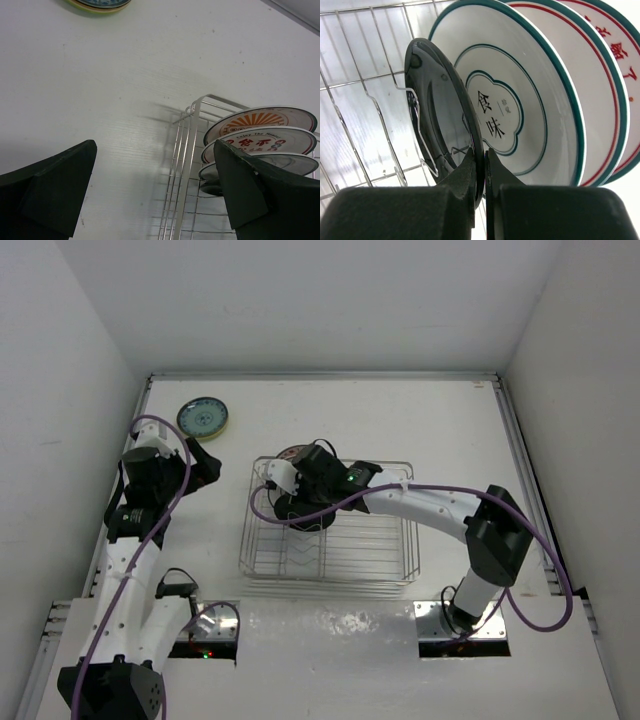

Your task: Unload the plates from the dish rack

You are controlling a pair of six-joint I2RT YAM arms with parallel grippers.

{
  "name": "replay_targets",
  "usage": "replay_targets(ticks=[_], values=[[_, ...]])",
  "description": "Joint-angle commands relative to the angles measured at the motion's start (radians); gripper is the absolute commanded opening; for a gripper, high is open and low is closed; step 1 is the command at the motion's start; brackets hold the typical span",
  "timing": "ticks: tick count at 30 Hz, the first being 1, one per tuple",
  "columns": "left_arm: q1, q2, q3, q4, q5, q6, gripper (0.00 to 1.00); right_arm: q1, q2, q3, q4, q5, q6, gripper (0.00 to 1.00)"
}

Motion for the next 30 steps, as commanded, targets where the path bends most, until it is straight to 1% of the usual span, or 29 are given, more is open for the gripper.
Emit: replay_targets(ticks=[1,7,11,12,14,16,17,18,19,20,22,24,26,27,29,30], values=[[-0.005,0.003,0.026,0.043,0.009,0.014,1.0,-0.001,-0.03,0.064,0.03,0.084,0.028,0.0],[-0.004,0.003,0.035,0.054,0.034,0.013,1.0,-0.001,-0.076,0.134,-0.036,0.115,0.006,0.0],[-0.005,-0.005,0.053,0.071,0.135,-0.012,1.0,-0.001,-0.116,0.203,-0.097,0.124,-0.006,0.0],[-0.004,-0.013,0.064,0.084,0.185,-0.03,1.0,0.001,-0.123,0.232,-0.111,0.121,-0.009,0.0],[-0.004,-0.025,0.087,0.095,0.239,-0.045,1.0,0.001,-0.14,0.263,-0.142,0.12,-0.004,0.01],[-0.004,-0.054,0.126,0.133,0.369,-0.076,1.0,0.001,-0.171,0.309,-0.159,0.127,0.031,0.02],[-0.004,-0.08,0.139,0.156,0.406,-0.09,1.0,0.001,-0.192,0.318,-0.16,0.129,0.054,0.02],[-0.005,-0.109,0.139,0.219,0.483,-0.125,1.0,-0.001,-0.214,0.329,-0.156,0.144,0.115,0.0],[-0.004,-0.109,0.133,0.259,0.523,-0.143,1.0,-0.001,-0.214,0.333,-0.15,0.156,0.149,0.0],[-0.004,-0.132,0.126,0.349,0.56,-0.186,1.0,-0.007,-0.234,0.335,-0.136,0.169,0.239,0.0],[-0.005,-0.14,0.113,0.411,0.649,-0.214,1.0,-0.021,-0.251,0.337,-0.124,0.176,0.336,0.0],[-0.005,-0.125,0.113,0.44,0.68,-0.228,1.0,-0.062,-0.278,0.334,-0.105,0.106,0.492,0.0],[-0.005,-0.102,0.115,0.442,0.733,-0.231,0.97,-0.097,-0.304,0.303,-0.067,0.019,0.575,0.0],[-0.004,-0.094,0.112,0.492,0.777,-0.242,0.95,-0.125,-0.333,0.272,-0.014,-0.053,0.647,0.0],[-0.005,-0.082,0.104,0.52,0.808,-0.257,0.92,-0.142,-0.355,0.251,0.057,-0.103,0.724,0.0],[-0.007,-0.079,0.106,0.516,0.809,-0.254,0.9,-0.153,-0.366,0.245,0.073,-0.167,0.744,0.0]])
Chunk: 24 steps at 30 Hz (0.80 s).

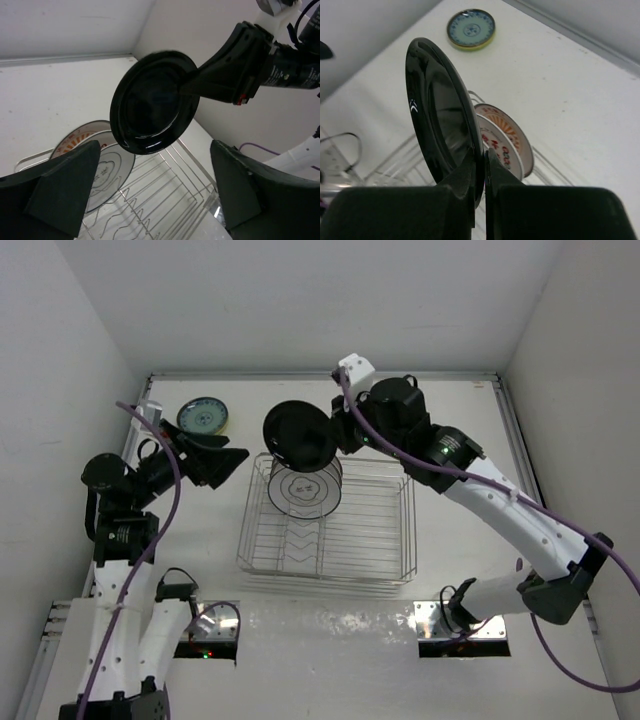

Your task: Unload the plates from the dish rack

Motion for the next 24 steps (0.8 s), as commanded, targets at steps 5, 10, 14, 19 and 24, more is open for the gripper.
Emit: replay_targets(ticks=[5,10,14,19,24], values=[[-0.006,0.041,0.005,0.042,0.071,0.006,0.79,-0.026,-0.068,-0.035,0.245,-0.23,0.31,0.0],[-0.009,0.065,-0.023,0.098,0.109,-0.037,0.64,-0.027,-0.048,-0.062,0.326,-0.324,0.388,0.0],[-0.012,0.084,0.006,0.129,0.125,-0.055,0.2,-0.026,-0.024,-0.089,0.397,-0.343,0.449,0.0],[-0.012,0.09,0.062,0.075,0.004,-0.067,0.0,-0.03,-0.028,-0.123,0.403,-0.232,0.454,0.5],[-0.008,0.171,0.108,-0.131,-0.357,-0.147,0.0,-0.04,-0.132,-0.244,0.348,0.07,0.446,0.99]])
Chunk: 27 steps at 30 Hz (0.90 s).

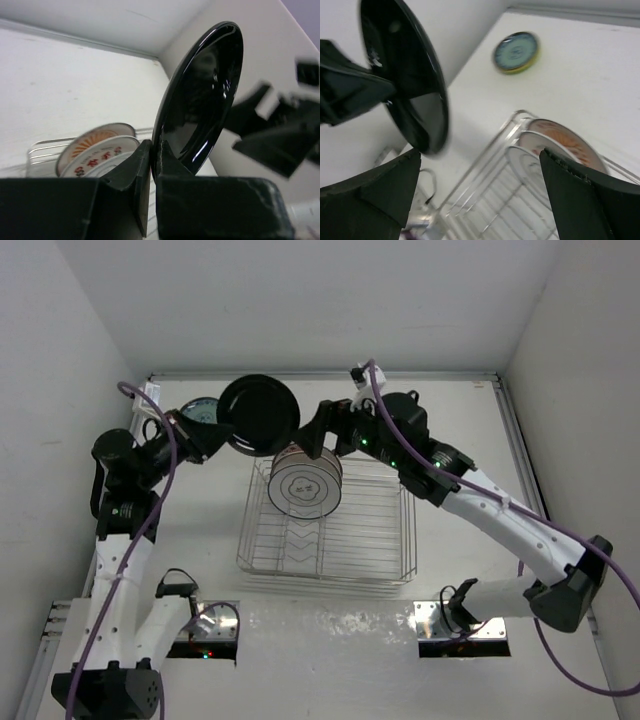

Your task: Unload the plates from the dish rack

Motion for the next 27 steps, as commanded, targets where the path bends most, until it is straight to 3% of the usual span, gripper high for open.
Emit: replay_targets(ticks=[1,5,10,14,17,20,27], values=[[0.001,0.072,0.074,-0.129,-0.3,-0.07,0.0,-0.009,-0.135,-0.108,0.022,0.27,0.0,0.99],[0.03,0.261,0.137,-0.169,-0.521,-0.124,0.0,-0.009,-0.233,-0.189,0.002,0.347,-0.047,0.99],[0.153,0.525,0.266,-0.157,-0.583,-0.199,0.0,-0.009,-0.325,-0.25,-0.07,0.39,-0.115,0.99],[0.191,0.77,0.514,-0.238,-0.647,-0.19,0.0,-0.01,-0.394,-0.299,-0.101,0.408,-0.144,0.99],[0.206,0.997,0.657,-0.304,-0.638,-0.165,0.0,-0.009,-0.428,-0.324,-0.115,0.424,-0.164,0.99],[0.219,1.127,0.754,-0.333,-0.619,-0.157,0.0,-0.01,-0.437,-0.333,-0.126,0.424,-0.179,0.99],[0.226,1.255,0.812,-0.332,-0.575,-0.148,0.0,-0.009,-0.427,-0.335,-0.127,0.411,-0.207,0.99]])
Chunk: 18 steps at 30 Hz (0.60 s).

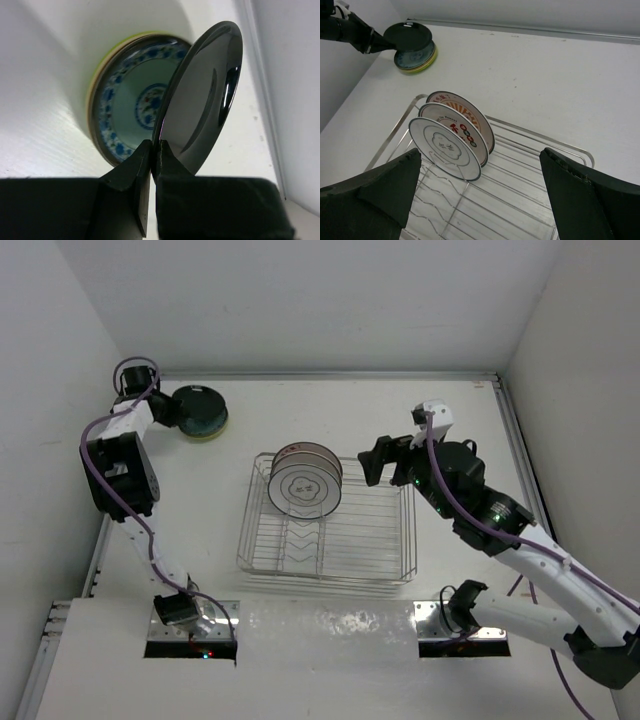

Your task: Unload the plates from the dish rack

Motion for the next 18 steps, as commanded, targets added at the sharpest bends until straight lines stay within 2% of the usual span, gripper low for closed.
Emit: replay_targets(ticks=[1,3,4,5,9,10,11,12,14,15,16,17,18], values=[[0.011,-0.004,0.025,0.017,0.038,0.007,0.0,-0.002,0.011,0.0,0.021,0.019,-0.029,0.99],[0.013,0.007,0.013,0.026,0.037,0.005,0.0,0.0,0.023,0.002,0.035,0.015,-0.031,0.99],[0.011,0.014,0.017,0.023,0.038,0.008,0.1,0.0,0.031,0.003,0.04,0.007,-0.031,0.99],[0.013,0.033,0.022,0.009,0.042,0.011,0.15,0.0,0.05,0.005,0.041,-0.01,-0.034,0.99],[0.013,0.039,0.022,-0.009,0.026,0.02,0.23,-0.002,0.106,0.029,0.046,-0.08,-0.061,0.99],[0.013,0.03,0.016,-0.012,0.008,0.022,0.33,-0.002,0.118,0.034,0.046,-0.129,-0.062,0.99],[0.013,0.024,0.013,-0.02,-0.001,0.02,0.38,-0.002,0.129,0.04,0.044,-0.152,-0.078,0.99],[0.013,0.016,0.007,-0.02,-0.007,0.022,0.52,0.0,0.152,0.054,0.04,-0.181,-0.083,0.99],[0.013,-0.007,-0.004,-0.041,-0.035,0.02,0.68,0.0,0.172,0.067,0.032,-0.194,-0.1,0.99],[0.013,-0.013,-0.004,-0.048,-0.044,0.019,0.81,0.0,0.193,0.081,0.024,-0.203,-0.106,0.99],[0.013,-0.025,-0.009,-0.054,-0.05,0.022,0.86,0.0,0.204,0.089,0.021,-0.211,-0.12,0.99],[0.013,-0.03,-0.003,-0.072,-0.052,0.033,0.98,0.0,0.236,0.113,0.008,-0.243,-0.156,0.99],[0.013,-0.035,0.002,-0.089,-0.052,0.04,1.0,-0.002,0.256,0.127,0.001,-0.272,-0.184,0.99]])
